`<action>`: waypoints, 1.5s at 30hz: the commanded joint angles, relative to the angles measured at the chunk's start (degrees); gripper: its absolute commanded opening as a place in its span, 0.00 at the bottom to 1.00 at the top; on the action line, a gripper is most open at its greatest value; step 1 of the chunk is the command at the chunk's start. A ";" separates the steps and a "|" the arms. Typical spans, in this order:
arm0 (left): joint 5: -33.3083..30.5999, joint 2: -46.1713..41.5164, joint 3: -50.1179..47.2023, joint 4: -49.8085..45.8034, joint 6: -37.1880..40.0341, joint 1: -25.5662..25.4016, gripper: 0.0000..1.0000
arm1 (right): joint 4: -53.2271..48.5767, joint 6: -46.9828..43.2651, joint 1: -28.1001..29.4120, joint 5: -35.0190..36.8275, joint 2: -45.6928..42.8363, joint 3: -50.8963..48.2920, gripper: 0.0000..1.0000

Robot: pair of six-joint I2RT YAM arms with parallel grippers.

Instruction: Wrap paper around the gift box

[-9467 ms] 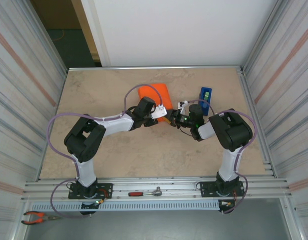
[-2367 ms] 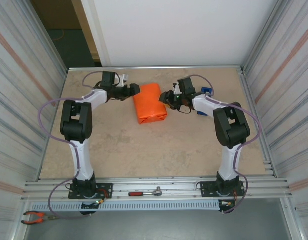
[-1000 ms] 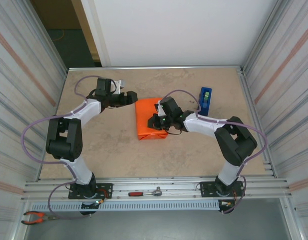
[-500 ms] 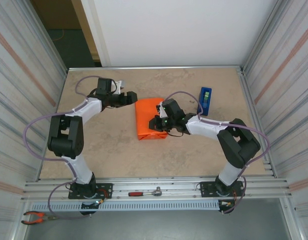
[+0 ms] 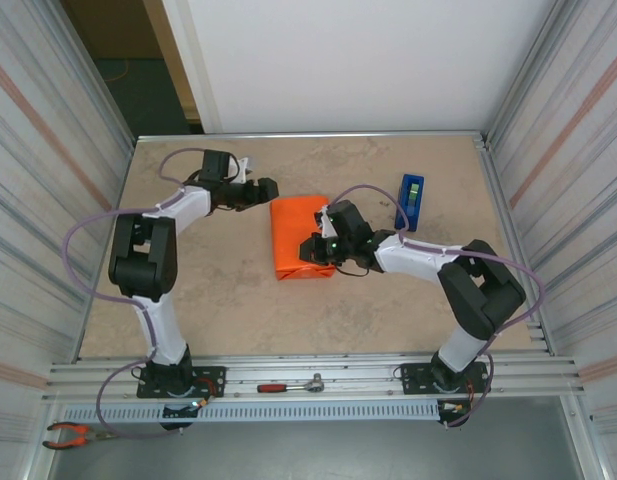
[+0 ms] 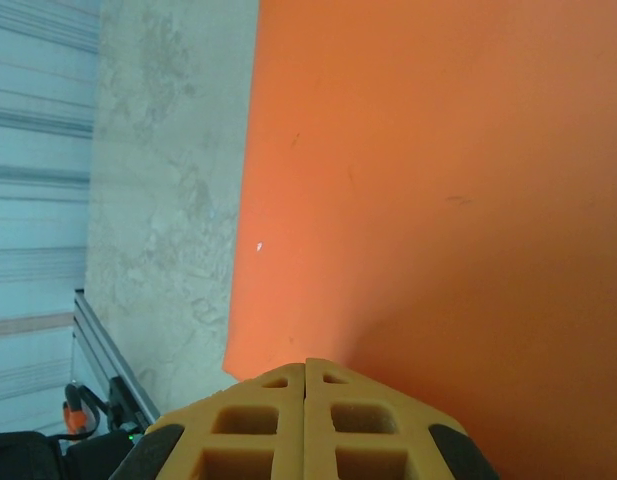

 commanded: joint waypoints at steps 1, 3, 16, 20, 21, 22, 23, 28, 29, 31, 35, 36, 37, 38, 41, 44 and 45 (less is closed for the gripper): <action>1.02 1.13 1.89 -2.10 -2.00 0.57 0.81 | 2.21 1.82 -0.99 0.07 2.02 -1.35 0.00; 1.43 0.98 1.35 -1.97 -2.39 0.36 0.81 | 2.21 1.94 -1.26 -0.38 1.99 -1.12 0.00; 3.79 2.58 -1.14 0.90 -4.61 -2.44 0.81 | -11.73 -3.15 -2.65 11.41 -6.75 4.38 0.64; 3.87 3.30 -0.77 1.12 -4.97 -3.88 0.81 | -17.48 -4.80 -3.07 20.87 -9.79 5.20 0.97; 3.72 3.52 -0.77 1.01 -5.05 -4.22 0.81 | -18.23 -4.80 -3.48 22.27 -10.32 5.02 0.99; 3.49 3.67 -0.71 0.89 -5.22 -4.53 0.81 | -18.70 -4.65 -4.19 23.27 -10.85 4.76 0.99; 3.48 3.92 -0.65 0.96 -5.27 -4.83 0.81 | -18.68 -4.38 -4.61 23.88 -11.21 4.37 0.99; 3.08 5.94 0.27 0.36 -5.37 -5.58 0.73 | -18.06 -1.81 -7.43 24.35 -13.59 1.47 0.99; 3.12 6.35 0.50 0.36 -5.40 -5.53 0.70 | -17.75 -1.28 -8.07 23.51 -14.04 0.91 0.99; 3.80 7.10 0.98 0.62 -5.44 -5.56 0.63 | -17.44 0.11 -9.53 21.49 -14.55 -0.18 0.99; 5.02 8.05 2.03 1.34 -5.49 -5.60 0.42 | -19.35 1.71 -9.97 22.47 -15.06 -1.21 0.99; 5.10 8.13 2.15 1.71 -5.59 -5.73 0.35 | -19.42 1.75 -10.01 22.24 -15.14 -1.63 0.99; 5.21 8.22 2.29 1.99 -5.77 -5.75 0.27 | -19.40 1.79 -10.01 21.98 -15.24 -1.94 0.99; 5.54 8.30 2.36 2.43 -6.08 -5.73 0.22 | -19.18 1.67 -10.02 21.52 -15.29 -2.17 0.99; 6.98 7.97 2.26 4.48 -6.95 -5.83 0.04 | -17.42 1.03 -10.10 19.71 -14.91 -2.58 0.99; 8.23 6.30 1.61 8.74 -8.80 -5.83 0.00 | -15.37 0.72 -10.19 17.90 -14.28 -2.28 0.99; 8.18 5.03 0.87 10.79 -9.46 -5.98 0.00 | -14.69 0.47 -10.27 17.30 -14.11 -1.83 0.99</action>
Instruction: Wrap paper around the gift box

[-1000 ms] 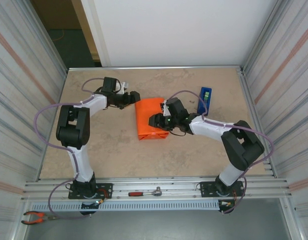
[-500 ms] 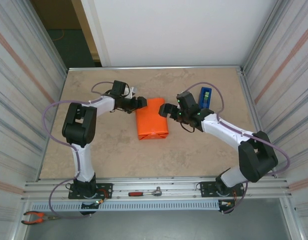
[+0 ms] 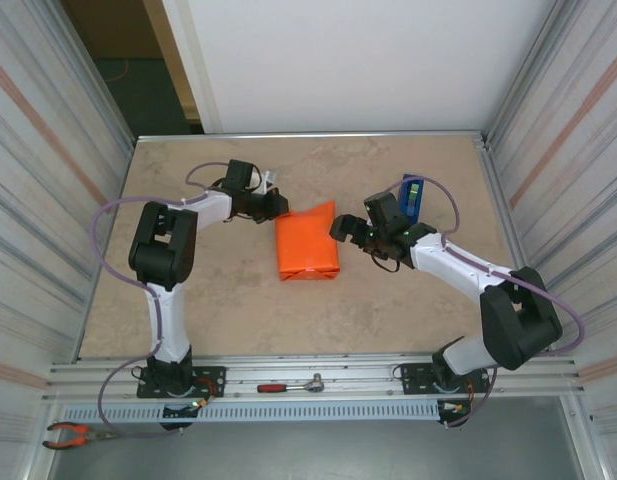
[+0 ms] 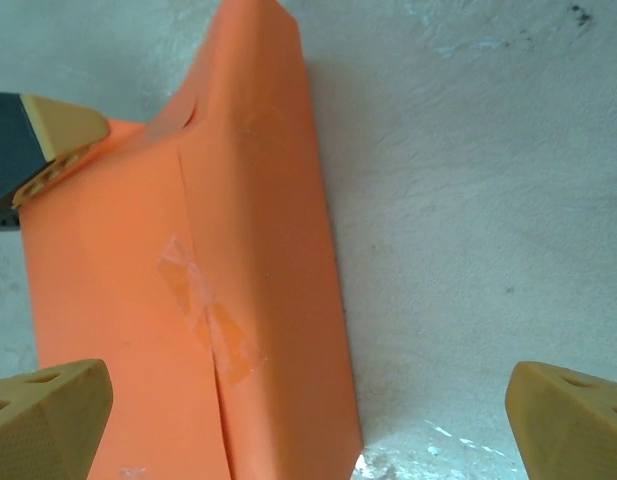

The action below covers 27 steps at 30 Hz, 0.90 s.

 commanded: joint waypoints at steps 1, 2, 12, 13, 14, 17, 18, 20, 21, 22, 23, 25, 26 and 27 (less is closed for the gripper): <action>2.27 -3.70 -0.74 7.59 -2.41 -0.67 0.00 | 2.61 0.17 -0.29 -2.81 -0.22 1.04 0.99; 1.87 -5.29 -1.62 9.71 -2.76 -0.92 0.00 | 2.97 -0.30 -0.31 -3.10 -0.06 1.75 0.99; -3.94 -19.92 -15.83 34.21 -2.64 -4.44 0.00 | 9.61 -3.56 -0.31 -3.01 -2.81 3.49 0.99; -4.31 -21.11 -17.66 36.33 -2.24 -4.63 0.00 | 9.61 -3.69 -0.23 -3.05 -2.97 3.54 0.99; -4.59 -22.31 -19.56 38.68 -1.78 -4.73 0.00 | 9.59 -3.86 -0.14 -2.97 -3.08 3.53 0.99; -4.45 -25.10 -24.13 42.99 -1.18 -4.80 0.00 | 9.70 -4.55 0.77 -1.95 -3.94 2.79 0.99; -4.42 -25.81 -25.28 43.39 -0.38 -4.83 0.00 | 9.81 -4.70 1.13 -1.44 -4.29 2.47 0.99; -4.34 -27.24 -27.76 44.34 0.74 -4.89 0.00 | 10.76 -4.99 2.07 -0.15 -5.04 1.21 0.99; -4.28 -27.65 -28.69 44.47 1.14 -4.89 0.00 | 11.29 -4.95 2.42 0.17 -5.43 0.73 0.99; -4.29 -28.08 -29.65 44.63 1.36 -4.93 0.00 | 11.94 -5.02 2.88 0.58 -5.70 0.06 0.99; -4.24 -28.51 -30.64 44.98 1.75 -4.89 0.00 | 12.53 -5.05 3.25 0.98 -5.97 -0.45 0.99; -4.28 -29.34 -31.92 44.84 2.29 -4.89 0.00 | 13.04 -5.15 3.96 1.69 -6.36 -0.95 0.99; -4.29 -29.74 -32.72 45.20 2.30 -4.96 0.00 | 13.02 -5.25 4.31 2.08 -6.46 -1.04 0.99; -4.29 -30.09 -33.23 45.27 2.25 -4.91 0.00 | 13.04 -5.33 4.65 2.43 -6.47 -1.04 0.99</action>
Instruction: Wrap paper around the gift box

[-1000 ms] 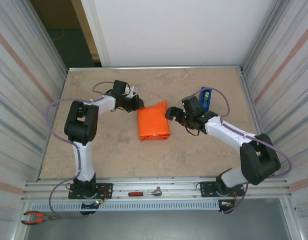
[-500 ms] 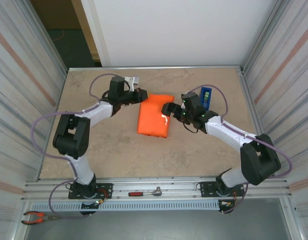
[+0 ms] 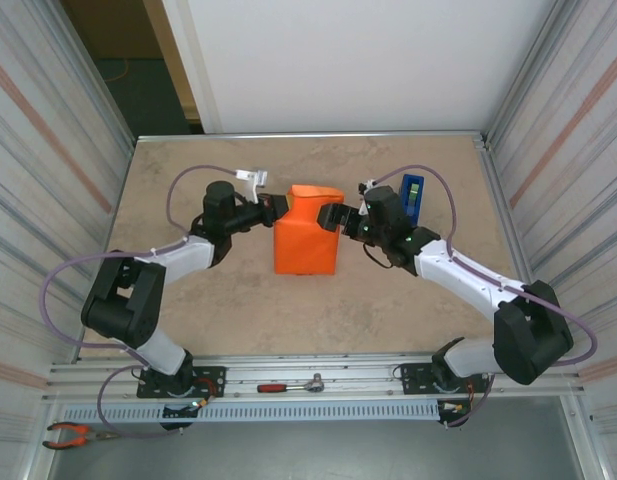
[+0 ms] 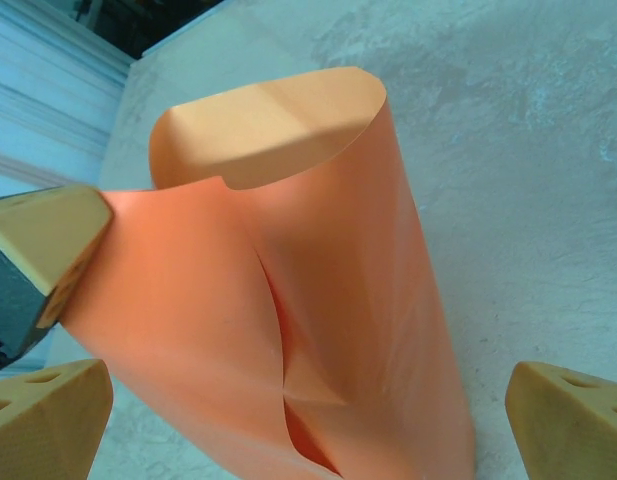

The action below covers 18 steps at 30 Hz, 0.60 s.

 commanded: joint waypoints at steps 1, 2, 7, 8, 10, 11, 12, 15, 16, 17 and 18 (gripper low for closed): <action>-0.04 -3.02 -2.11 3.62 2.03 -0.07 0.00 | 1.58 -1.79 1.16 2.86 -1.53 -0.95 0.99; -0.07 -3.47 -2.69 3.70 2.03 -0.04 0.00 | 1.59 -1.78 1.49 3.13 -1.57 -0.92 0.99; 0.17 -5.71 -4.69 3.04 2.55 -0.06 0.00 | 1.59 -1.75 2.74 4.31 -1.24 -1.00 0.99; 0.19 -6.33 -5.26 3.00 2.41 -0.11 0.00 | 1.65 -1.77 3.08 4.60 -0.99 -0.96 0.99; 0.24 -7.54 -6.52 3.26 2.37 -0.36 0.00 | 1.76 -1.69 3.64 5.18 -0.55 -0.82 0.99; 0.17 -8.18 -7.12 3.01 2.38 -0.46 0.00 | 2.06 -1.71 4.04 5.37 -0.08 -0.73 0.99; 0.06 -8.78 -7.67 2.94 2.32 -0.56 0.00 | 2.40 -1.57 4.33 5.58 0.28 -0.78 0.99; -0.11 -11.05 -9.43 2.40 2.22 -1.05 0.00 | 3.63 -1.63 5.52 6.39 1.81 -0.94 0.99; -0.25 -11.92 -9.88 1.94 2.25 -1.17 0.00 | 4.34 -1.68 5.86 6.65 2.50 -1.20 0.99; -0.48 -12.75 -10.34 1.52 2.29 -1.33 0.00 | 5.07 -1.66 5.99 6.81 3.06 -1.61 0.99; -0.82 -13.70 -10.93 1.19 2.10 -1.40 0.04 | 5.69 -1.43 6.26 6.90 3.52 -2.03 0.99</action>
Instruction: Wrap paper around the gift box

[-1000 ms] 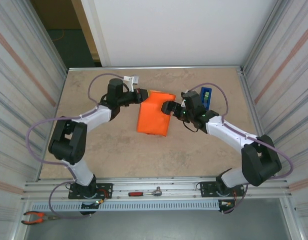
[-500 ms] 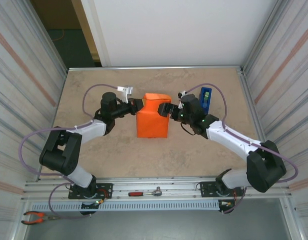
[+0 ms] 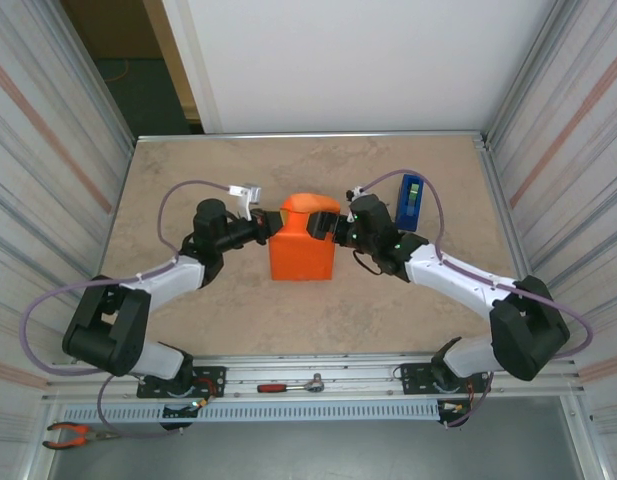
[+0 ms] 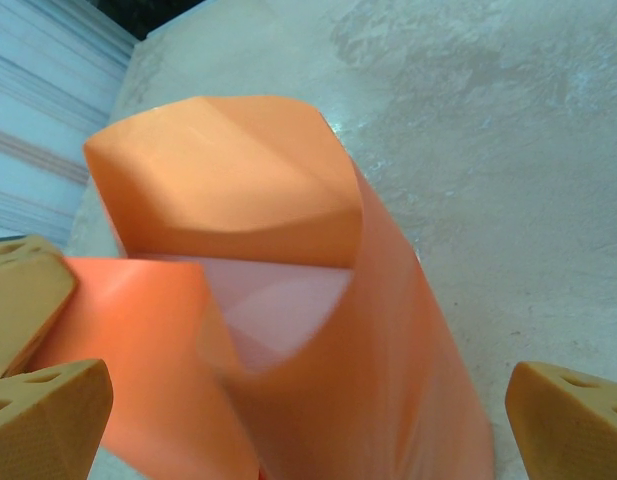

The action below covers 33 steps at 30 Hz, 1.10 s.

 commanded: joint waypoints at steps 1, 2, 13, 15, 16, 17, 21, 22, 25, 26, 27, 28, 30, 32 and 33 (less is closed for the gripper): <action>-1.28 -4.69 -1.70 -0.02 0.54 -0.50 0.15 | 2.57 -1.00 0.98 2.14 1.74 -1.64 0.99; -2.02 -6.07 -2.27 -0.38 0.29 -0.37 0.26 | 2.78 -0.84 1.32 2.46 1.81 -1.96 0.99; -17.32 -26.48 -5.58 -19.16 5.51 0.04 0.99 | 0.97 1.07 6.54 8.29 0.48 -4.97 0.99; -17.87 -27.61 -5.66 -21.79 7.10 -0.53 0.99 | 0.91 1.65 7.07 9.08 0.41 -5.58 0.99; -18.51 -27.79 -5.93 -22.73 7.52 -1.04 0.99 | 0.97 1.84 7.36 9.40 0.24 -5.78 0.99; -19.10 -27.84 -5.93 -23.13 7.77 -1.71 0.99 | 0.76 2.05 7.51 9.53 0.17 -5.87 0.99; -22.28 -26.91 -5.75 -23.60 9.51 -6.21 0.99 | 0.53 2.41 7.85 9.98 0.12 -6.13 0.99; -23.28 -26.50 -5.75 -23.69 9.84 -7.33 0.99 | 0.52 2.44 7.82 9.94 0.13 -6.05 0.99; -25.47 -24.18 -6.00 -23.24 10.05 -10.11 0.99 | 0.34 2.77 7.93 10.18 0.49 -6.00 0.99; -26.32 -23.40 -6.25 -22.65 10.17 -10.82 0.99 | 0.48 2.89 8.00 10.07 0.55 -6.10 0.99; -27.55 -22.34 -6.36 -22.10 10.58 -11.57 0.99 | 0.53 2.99 8.13 10.07 0.58 -6.14 0.99; -29.05 -21.08 -6.46 -21.55 10.80 -12.23 0.99 | 0.53 3.11 8.27 10.22 0.48 -6.29 0.99; -31.41 -18.39 -6.24 -20.33 11.07 -12.66 0.99 | 0.36 3.13 8.45 10.46 0.08 -6.57 0.99; -33.71 -15.89 -5.64 -19.96 11.02 -12.76 0.97 | 0.10 3.06 8.46 10.41 -0.59 -6.67 0.99; -34.95 -14.78 -5.44 -20.02 11.14 -12.81 0.96 | -0.10 2.94 8.50 10.57 -1.01 -6.68 0.99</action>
